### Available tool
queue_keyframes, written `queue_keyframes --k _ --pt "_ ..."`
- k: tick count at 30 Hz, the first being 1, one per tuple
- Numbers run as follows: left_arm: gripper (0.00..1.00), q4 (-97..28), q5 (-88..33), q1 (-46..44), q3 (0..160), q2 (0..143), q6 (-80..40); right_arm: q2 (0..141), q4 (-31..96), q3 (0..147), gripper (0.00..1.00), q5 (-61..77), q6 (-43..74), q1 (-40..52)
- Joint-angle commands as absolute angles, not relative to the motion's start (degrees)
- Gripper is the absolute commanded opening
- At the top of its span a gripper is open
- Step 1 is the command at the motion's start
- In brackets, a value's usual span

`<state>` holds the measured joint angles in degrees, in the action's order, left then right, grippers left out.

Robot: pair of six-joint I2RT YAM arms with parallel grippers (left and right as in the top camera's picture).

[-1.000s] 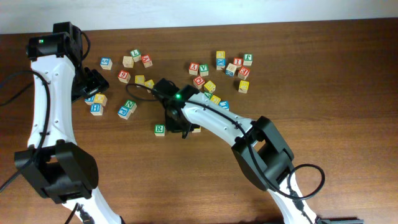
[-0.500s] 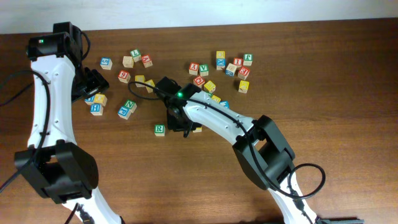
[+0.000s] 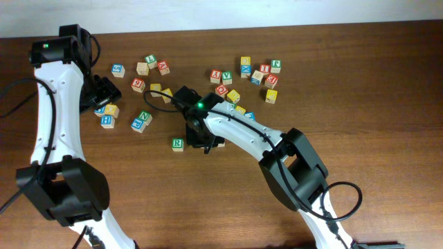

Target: Spell out RSS

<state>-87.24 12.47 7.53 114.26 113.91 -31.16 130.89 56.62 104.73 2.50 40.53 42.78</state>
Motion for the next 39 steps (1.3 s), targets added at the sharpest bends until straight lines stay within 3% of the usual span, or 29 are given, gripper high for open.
queue_keyframes --k 1,8,18,35,39 --pt "0.99 -87.3 12.8 7.7 114.6 113.1 -32.1 131.6 56.7 106.1 0.25 2.8 41.2 42.8" --pt "0.99 -87.3 12.8 7.7 114.6 113.1 -32.1 131.6 56.6 106.1 0.33 2.8 41.2 42.8" --pt "0.99 -87.3 12.8 7.7 114.6 113.1 -32.1 131.6 56.9 107.7 0.34 2.8 40.9 42.8" --pt "0.99 -87.3 12.8 7.7 114.6 113.1 -32.1 131.6 69.6 121.8 0.43 1.4 39.3 43.4" --pt "0.99 -87.3 12.8 7.7 114.6 113.1 -32.1 131.6 66.0 121.7 0.54 2.4 39.3 45.8"
